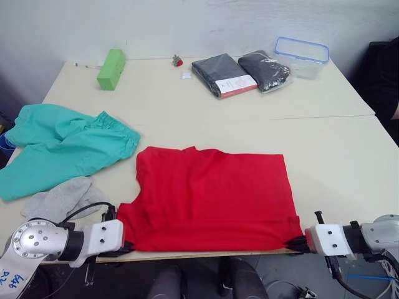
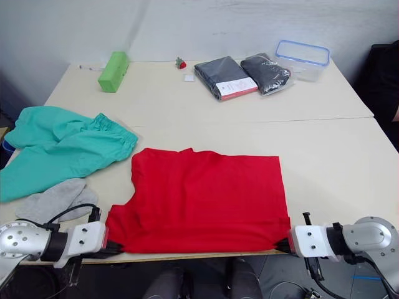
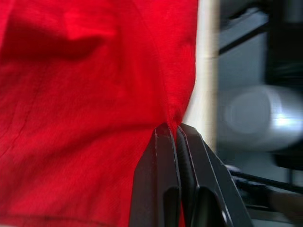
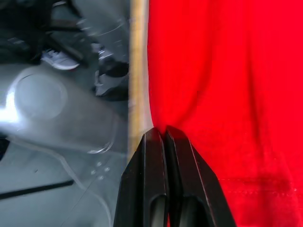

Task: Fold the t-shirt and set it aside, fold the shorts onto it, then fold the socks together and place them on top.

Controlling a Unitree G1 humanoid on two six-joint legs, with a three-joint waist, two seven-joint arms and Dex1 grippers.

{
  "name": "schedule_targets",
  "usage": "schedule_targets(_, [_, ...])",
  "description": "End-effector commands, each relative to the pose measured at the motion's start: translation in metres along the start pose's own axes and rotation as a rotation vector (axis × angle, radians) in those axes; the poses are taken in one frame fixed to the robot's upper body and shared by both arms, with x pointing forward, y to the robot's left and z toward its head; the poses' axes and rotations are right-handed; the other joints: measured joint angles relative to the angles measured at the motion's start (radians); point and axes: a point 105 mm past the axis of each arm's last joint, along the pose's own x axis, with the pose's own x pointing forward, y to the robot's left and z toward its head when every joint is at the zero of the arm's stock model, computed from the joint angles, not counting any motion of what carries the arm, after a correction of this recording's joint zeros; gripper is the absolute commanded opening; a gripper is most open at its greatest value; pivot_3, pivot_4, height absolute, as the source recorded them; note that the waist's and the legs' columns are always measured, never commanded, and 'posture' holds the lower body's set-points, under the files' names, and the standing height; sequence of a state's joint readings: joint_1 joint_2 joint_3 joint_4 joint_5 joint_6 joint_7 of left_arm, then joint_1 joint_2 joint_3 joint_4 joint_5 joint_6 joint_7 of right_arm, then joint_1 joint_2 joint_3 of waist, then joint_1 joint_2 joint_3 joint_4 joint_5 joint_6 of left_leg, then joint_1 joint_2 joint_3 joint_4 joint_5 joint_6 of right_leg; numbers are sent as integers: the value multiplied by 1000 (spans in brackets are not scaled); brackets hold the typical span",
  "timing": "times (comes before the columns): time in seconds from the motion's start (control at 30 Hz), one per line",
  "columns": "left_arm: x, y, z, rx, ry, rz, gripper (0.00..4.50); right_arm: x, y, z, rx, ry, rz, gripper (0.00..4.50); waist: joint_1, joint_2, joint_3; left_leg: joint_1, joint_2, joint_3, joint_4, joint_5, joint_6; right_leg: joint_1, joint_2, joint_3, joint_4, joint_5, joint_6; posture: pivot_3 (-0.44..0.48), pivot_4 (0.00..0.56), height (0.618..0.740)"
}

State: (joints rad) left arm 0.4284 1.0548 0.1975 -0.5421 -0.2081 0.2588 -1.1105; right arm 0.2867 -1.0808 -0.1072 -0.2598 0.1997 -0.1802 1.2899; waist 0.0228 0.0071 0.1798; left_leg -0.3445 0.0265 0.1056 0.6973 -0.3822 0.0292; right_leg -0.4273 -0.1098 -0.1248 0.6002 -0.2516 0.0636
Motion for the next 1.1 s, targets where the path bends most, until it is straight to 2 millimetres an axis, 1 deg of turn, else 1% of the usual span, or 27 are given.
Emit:
schedule_targets(0.03, [6, -12, -7, -18, 27, -45, 18, -7, -1, -3, -21, 23, -12, 0, 1, 0, 0, 0, 0, 0, 0, 0, 1, 0, 0, 0, 0, 0, 0, 0, 150, 740])
schedule_targets(0.13, [9, -12, -12, -10, 45, -29, 18, -7, -3, -6, -27, 31, -25, 0, 1, 0, 0, 2, 0, 0, 0, -1, 2, 1, 0, 1, 1, -1, -1, 0, 150, 740])
schedule_targets(0.27, [13, -6, -23, -24, 66, 22, 18, -8, -7, -6, -24, 33, -43, 0, 1, 5, -3, 5, 0, 1, -1, -2, 3, 3, 0, 2, 1, -1, -1, 0, 150, 740])
schedule_targets(0.37, [14, -7, -27, -33, 68, 24, 18, -9, -9, -6, -16, 29, -56, 0, 3, 7, -4, 8, 0, 2, 0, -2, 4, 5, 0, 3, 1, -2, -3, 0, 150, 740])
schedule_targets(0.43, [14, -8, -29, -42, 67, 31, 18, -9, -10, -5, -5, 22, -65, 0, 3, 10, -6, 9, 0, 2, 0, -2, 4, 6, 0, 4, 1, -4, -7, 0, 150, 740])
schedule_targets(0.57, [14, -9, -29, -75, 43, 38, 18, -8, -10, -4, 5, 17, -70, 0, 2, 14, -9, 9, 0, 2, -1, -3, 4, 5, 0, 5, 1, -4, -6, 0, 150, 740])
schedule_targets(0.63, [14, -8, -27, -95, 24, 49, 490, -8, -11, -5, 12, 16, -75, 0, 2, 15, -9, 9, 0, 3, -1, -2, 4, 5, 0, 5, 1, -3, -6, 0, 150, 740])
schedule_targets(0.67, [13, -8, -26, -105, 16, 53, 670, -8, -11, -5, 15, 14, -77, 202, 2, 15, -9, 9, 0, 3, -1, -2, 4, 5, 0, 5, 1, -3, -6, 0, 150, 740])
schedule_targets(0.73, [11, -7, -24, -128, -5, 57, 1202, -9, -11, -1, 34, -3, -70, 634, 5, 15, -9, 10, 0, 3, -1, -2, 4, 5, 0, 5, 1, -4, -6, 0, 150, 740])
schedule_targets(0.83, [6, -6, -20, -158, -31, 62, 2019, -12, -13, 5, 56, -28, -74, 1612, 7, 16, -9, 9, 0, 3, -1, -2, 4, 5, 0, 5, 1, -4, -7, 0, 150, 740])
schedule_targets(0.87, [3, -4, -19, -164, -38, 68, 2352, -13, -14, 8, 62, -42, -81, 2039, 6, 16, -9, 9, 0, 2, -1, -2, 4, 5, 0, 5, 1, -4, -7, 0, 150, 740])
schedule_targets(0.9, [1, -2, -17, -173, -48, 76, 2573, -15, -17, 11, 71, -56, -88, 2325, 6, 16, -9, 9, 0, 2, -1, -2, 4, 4, 0, 5, 2, -4, -7, 0, 150, 740])
schedule_targets(1.03, [-20, 6, 5, -292, -184, 62, 3719, -28, -24, 29, 159, -139, -78, 3692, 1, 8, -4, 7, 1, 3, -1, -3, 3, 1, 0, 5, 5, -4, -6, 0, 150, 740])
schedule_targets(1.07, [-26, 8, 11, -313, -213, 46, 4009, -32, -26, 33, 188, -161, -73, 3720, 1, 5, -2, 6, 2, 2, -1, -2, 3, 0, 1, 5, 6, -3, -6, 0, 150, 740])
schedule_targets(1.1, [-31, 9, 16, -328, -234, 33, 4009, -36, -29, 36, 208, -177, -70, 3720, 1, 1, 0, 6, 2, 2, -1, -3, 2, -1, 1, 4, 6, -3, -6, 0, 150, 740])
